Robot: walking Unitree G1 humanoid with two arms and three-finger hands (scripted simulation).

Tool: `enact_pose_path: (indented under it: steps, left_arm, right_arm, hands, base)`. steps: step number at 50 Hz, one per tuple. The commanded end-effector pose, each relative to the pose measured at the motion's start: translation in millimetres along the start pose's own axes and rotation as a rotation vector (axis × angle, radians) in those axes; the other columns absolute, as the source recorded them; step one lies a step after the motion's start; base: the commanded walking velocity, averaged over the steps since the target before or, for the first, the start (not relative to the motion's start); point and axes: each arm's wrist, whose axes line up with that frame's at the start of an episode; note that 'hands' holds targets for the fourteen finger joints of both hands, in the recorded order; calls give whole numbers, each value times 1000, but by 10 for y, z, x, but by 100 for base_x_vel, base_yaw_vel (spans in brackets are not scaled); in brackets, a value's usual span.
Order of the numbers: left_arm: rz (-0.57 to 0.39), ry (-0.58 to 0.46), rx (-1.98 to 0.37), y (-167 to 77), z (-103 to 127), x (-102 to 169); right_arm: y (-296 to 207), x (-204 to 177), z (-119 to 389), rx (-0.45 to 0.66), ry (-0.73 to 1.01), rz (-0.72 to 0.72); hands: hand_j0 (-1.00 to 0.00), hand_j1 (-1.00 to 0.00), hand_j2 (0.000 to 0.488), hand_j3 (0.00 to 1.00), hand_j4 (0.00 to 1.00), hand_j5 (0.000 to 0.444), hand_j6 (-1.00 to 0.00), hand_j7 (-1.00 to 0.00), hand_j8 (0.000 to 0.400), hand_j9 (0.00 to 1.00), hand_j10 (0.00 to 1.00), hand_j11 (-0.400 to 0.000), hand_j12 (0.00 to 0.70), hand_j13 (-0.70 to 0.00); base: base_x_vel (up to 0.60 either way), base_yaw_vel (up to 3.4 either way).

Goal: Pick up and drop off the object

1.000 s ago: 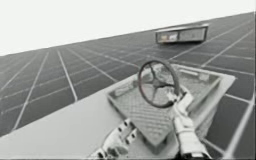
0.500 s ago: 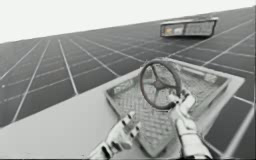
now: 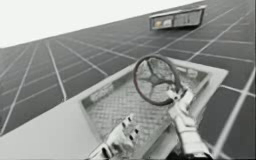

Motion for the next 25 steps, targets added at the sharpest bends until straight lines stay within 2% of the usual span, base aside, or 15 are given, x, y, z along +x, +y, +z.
enact_pose_path:
  steps: [1,25]
  left_arm:
    - [-7,5,-2,2,-8,10]
    - [-7,5,-2,2,-8,10]
  right_arm:
    - [-125,35,39,-13,-16,-49]
    - [-125,35,39,-13,-16,-49]
  hands:
    - [0,0,0,1000,1000,0,0,0,0,1000,1000,-400,0,-700]
    - [0,0,0,1000,1000,0,0,0,0,1000,1000,-400,0,-700]
  base:
    - [24,-150]
    - [24,-153]
